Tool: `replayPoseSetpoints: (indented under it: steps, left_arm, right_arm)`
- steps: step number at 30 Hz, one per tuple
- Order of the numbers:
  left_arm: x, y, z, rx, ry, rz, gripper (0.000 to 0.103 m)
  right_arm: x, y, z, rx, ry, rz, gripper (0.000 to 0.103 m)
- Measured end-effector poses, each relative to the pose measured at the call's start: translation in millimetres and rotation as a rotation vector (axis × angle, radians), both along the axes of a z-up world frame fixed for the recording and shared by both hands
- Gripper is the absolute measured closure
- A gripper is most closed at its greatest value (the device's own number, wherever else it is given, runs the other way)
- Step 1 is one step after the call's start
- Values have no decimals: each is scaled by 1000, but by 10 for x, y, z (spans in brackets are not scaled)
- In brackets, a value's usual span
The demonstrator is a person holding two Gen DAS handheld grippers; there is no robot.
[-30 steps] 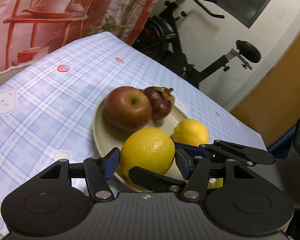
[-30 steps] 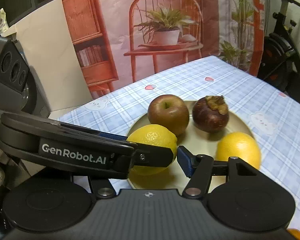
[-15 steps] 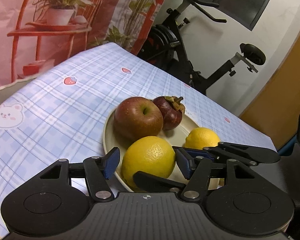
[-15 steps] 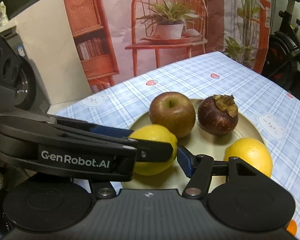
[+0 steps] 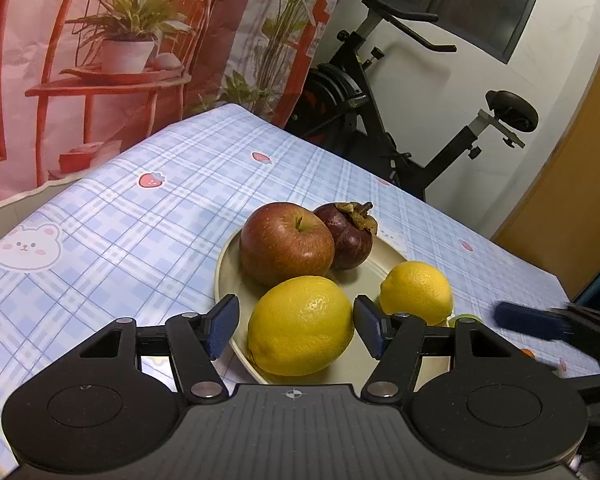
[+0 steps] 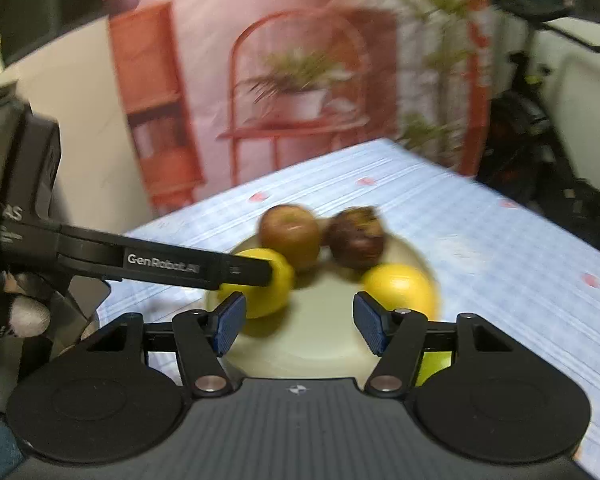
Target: Organize fruits
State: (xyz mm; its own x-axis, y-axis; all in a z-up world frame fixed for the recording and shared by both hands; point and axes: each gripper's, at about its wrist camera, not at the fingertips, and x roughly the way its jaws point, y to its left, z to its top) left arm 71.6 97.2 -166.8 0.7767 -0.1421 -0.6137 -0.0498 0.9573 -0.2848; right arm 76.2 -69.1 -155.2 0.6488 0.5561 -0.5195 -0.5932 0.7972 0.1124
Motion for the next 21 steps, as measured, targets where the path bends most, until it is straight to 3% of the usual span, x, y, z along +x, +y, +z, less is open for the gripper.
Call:
replayPoseSetpoints:
  steps: [6, 13, 21]
  left_arm:
    - [-61, -130, 20, 48, -4, -5, 37]
    - [-176, -355, 61, 126, -60, -43, 32]
    - [-382, -712, 131, 201, -136, -198, 31]
  right_arm:
    - [-429, -615, 17, 63, -93, -206, 39]
    - [-853, -1131, -123, 117, -85, -403, 33]
    - [-1025, -1186, -279, 140, -35, -401, 31]
